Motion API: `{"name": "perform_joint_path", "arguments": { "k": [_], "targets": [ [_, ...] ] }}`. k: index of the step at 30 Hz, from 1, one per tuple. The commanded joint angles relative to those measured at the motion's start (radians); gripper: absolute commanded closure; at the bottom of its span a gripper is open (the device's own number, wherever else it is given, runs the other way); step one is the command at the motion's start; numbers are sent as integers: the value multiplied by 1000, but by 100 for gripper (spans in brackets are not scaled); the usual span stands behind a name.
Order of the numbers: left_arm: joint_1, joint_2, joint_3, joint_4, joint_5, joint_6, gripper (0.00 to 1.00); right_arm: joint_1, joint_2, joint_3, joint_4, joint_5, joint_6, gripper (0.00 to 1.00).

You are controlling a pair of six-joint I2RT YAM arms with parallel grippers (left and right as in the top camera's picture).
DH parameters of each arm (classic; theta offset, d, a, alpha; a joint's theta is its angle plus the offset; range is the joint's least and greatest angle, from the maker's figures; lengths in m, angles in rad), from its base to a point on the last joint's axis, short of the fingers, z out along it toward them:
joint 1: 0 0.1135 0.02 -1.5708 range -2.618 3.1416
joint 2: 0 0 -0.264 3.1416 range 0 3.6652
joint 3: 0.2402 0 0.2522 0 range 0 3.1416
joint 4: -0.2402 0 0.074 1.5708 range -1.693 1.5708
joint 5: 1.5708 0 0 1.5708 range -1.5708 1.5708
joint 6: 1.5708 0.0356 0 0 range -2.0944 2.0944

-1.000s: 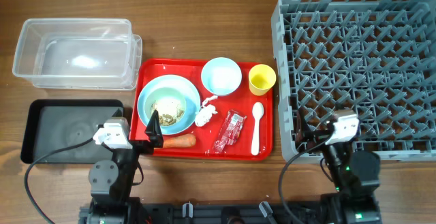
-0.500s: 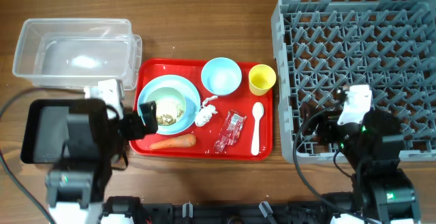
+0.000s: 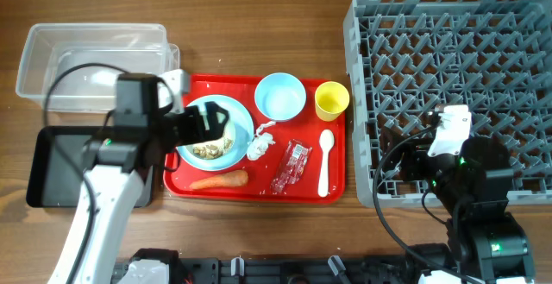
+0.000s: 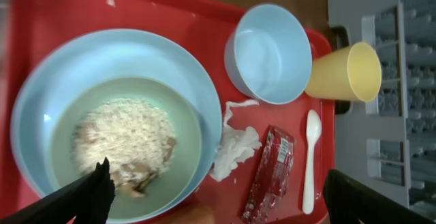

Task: Sort waste into correct bins and load items into the dishwasher rack
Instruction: 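Grasp the crumpled white tissue on the tray with the left gripper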

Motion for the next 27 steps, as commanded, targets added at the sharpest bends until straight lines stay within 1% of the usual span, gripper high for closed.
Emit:
{"name": "perform_joint_path", "arguments": {
  "k": [1,5,8,10,13,20,21,25,27],
  "targets": [
    [-124,109,16,22,-35,-21,0,-3,6,23,2,-15,10,0],
    [-292,188,16,43,-238,-20,0,-3,6,23,1,-15,10,0],
    [-399,228,16,72,-327,-20,0,-3,6,23,1,-15,10,0],
    [-444,250,16,86,-351,-21,1,-3,6,23,1,-15,10,0],
    [-477,296,16,106,-359,-21,2,-3,6,23,1,-16,10,0],
    [-506,442,16,175,-370,-20,12,-3,6,23,-5,-15,10,0],
    [-506,453,16,179,-370,-20,14,-3,6,23,-6,-15,10,0],
    [-506,467,16,180,-369,-20,43,-3,6,23,-6,-15,10,0],
    [-506,467,16,180,-370,-20,46,-3,6,23,-6,-15,10,0]
  ]
}}
